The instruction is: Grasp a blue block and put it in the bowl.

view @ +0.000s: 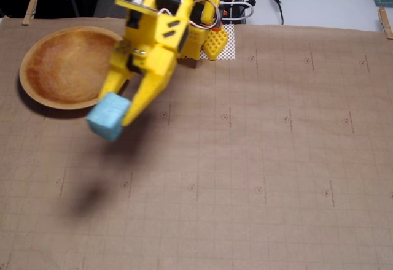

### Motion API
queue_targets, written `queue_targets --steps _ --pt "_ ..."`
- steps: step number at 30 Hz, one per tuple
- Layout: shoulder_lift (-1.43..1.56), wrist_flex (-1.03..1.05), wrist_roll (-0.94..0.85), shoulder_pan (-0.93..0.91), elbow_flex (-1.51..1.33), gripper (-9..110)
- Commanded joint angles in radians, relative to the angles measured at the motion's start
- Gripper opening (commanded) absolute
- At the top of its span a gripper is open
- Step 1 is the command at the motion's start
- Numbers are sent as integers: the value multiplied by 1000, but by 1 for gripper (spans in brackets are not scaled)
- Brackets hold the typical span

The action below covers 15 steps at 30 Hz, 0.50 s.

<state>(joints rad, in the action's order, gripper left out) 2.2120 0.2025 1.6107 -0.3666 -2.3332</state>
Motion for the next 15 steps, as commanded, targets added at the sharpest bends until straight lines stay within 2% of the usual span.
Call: queue_targets --steps 1,6,15 --pt "-52 0 -2 -34 133 -2" --pt "-210 -35 0 -92 241 -2" --pt "-255 -46 -5 -121 250 -3"
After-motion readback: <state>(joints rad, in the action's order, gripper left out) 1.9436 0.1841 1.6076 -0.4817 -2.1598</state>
